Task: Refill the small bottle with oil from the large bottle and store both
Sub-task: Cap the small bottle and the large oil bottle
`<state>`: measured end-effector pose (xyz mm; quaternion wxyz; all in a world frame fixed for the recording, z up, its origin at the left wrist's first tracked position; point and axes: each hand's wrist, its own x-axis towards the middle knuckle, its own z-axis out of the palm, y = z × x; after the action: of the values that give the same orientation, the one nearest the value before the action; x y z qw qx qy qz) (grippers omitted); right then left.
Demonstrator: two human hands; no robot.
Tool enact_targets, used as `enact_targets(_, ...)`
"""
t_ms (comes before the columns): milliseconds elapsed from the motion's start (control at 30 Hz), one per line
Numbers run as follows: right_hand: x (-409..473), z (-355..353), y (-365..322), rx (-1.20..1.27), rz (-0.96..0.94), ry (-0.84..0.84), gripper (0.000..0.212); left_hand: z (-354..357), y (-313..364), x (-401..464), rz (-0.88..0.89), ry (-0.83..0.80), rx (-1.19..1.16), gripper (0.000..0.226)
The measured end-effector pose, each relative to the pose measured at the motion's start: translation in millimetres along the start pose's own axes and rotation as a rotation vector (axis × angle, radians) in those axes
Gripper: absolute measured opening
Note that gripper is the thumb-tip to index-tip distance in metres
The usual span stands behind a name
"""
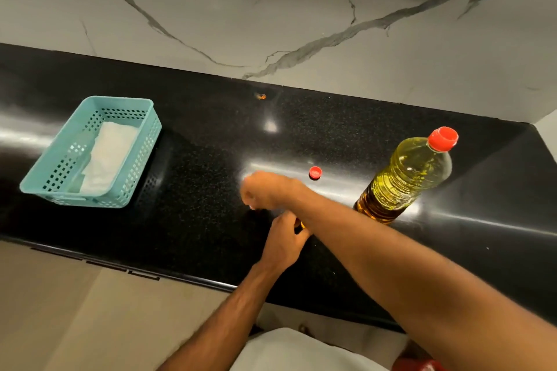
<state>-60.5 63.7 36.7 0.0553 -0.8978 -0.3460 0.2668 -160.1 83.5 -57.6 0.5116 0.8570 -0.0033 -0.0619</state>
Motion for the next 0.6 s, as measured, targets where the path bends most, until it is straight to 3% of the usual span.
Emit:
enact_targets(100, -41, -30, 18, 0.512, -0.031, 0.156, 0.022, 0, 2, 6, 0.034, -0.063, -0.059, 0.033)
enact_targets(233, -105, -29, 49, 1.061, 0.072, 0.550, 0.016, 0, 1, 6, 0.061, -0.070, -0.081, 0.039)
enact_targets(333, -125, 7, 60, 1.204, 0.167, 0.783, 0.016, 0, 1, 4, 0.084, -0.058, -0.126, 0.035)
enact_targets(600, -118, 86, 51, 1.401, 0.197, 0.971, 0.012, -1, 7, 3, 0.116, -0.046, -0.162, 0.044)
